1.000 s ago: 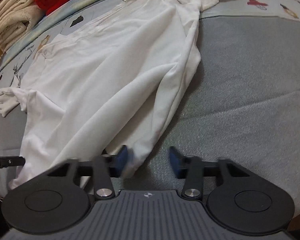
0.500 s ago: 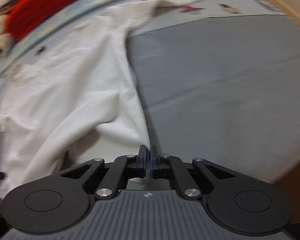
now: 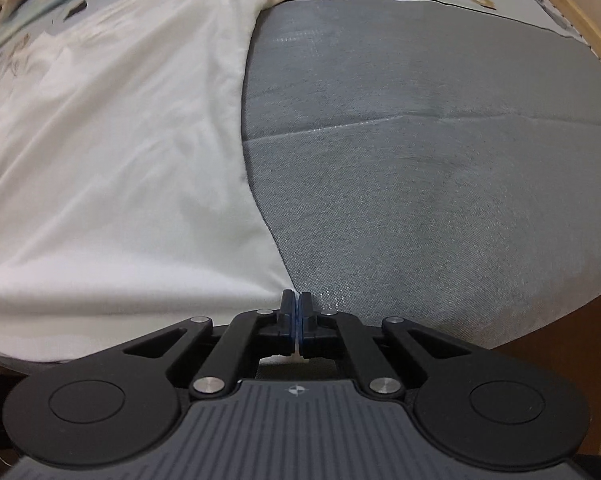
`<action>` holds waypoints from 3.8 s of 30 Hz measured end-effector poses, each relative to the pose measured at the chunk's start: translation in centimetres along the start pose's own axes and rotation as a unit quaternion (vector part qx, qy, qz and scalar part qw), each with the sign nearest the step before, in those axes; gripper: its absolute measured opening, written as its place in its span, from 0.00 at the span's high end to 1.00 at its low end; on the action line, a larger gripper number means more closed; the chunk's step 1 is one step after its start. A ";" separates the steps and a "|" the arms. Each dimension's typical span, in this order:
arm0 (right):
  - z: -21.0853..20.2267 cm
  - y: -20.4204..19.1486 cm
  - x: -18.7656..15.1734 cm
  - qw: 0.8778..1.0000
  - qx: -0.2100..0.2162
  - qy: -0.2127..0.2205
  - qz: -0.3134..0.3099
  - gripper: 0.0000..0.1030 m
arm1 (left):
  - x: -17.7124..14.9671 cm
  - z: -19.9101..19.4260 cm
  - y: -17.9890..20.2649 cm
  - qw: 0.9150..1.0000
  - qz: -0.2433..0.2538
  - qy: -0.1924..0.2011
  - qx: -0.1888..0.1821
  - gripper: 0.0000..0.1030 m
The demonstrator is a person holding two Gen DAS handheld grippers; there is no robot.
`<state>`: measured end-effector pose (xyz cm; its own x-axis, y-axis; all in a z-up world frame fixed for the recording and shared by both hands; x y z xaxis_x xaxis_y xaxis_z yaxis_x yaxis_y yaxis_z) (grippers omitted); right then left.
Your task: Fold small clothes
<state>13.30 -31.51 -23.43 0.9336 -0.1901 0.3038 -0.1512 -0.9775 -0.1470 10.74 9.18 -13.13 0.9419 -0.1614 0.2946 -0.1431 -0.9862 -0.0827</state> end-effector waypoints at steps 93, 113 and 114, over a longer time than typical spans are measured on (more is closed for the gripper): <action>11.9 0.6 35.1 0.973 -0.124 0.196 0.016 0.76 | 27.6 -1.1 1.3 0.990 -0.066 0.120 -0.039 0.61; 10.5 12.7 35.1 0.932 0.044 0.267 0.240 0.55 | 20.0 9.0 4.6 0.992 0.124 -0.026 -0.007 0.60; 10.7 13.2 35.3 0.929 0.042 0.274 0.244 0.57 | 20.1 9.2 4.7 0.991 0.127 -0.027 -0.005 0.60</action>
<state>47.76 -50.15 -24.66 0.4512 -0.6500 0.6115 -0.4670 -0.7559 -0.4588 31.74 1.59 -16.35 0.8894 -0.4036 0.2147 -0.3814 -0.9140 -0.1380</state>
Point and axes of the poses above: each gripper's, at about its wrist camera, not at the fingertips, and z roughly the way its jaws point, y to its right, x to its top, the point moved 8 cm from there along z, roughly the way its jaws point, and after that the axes turned 5 degrees about x, right-handed, at the moved point
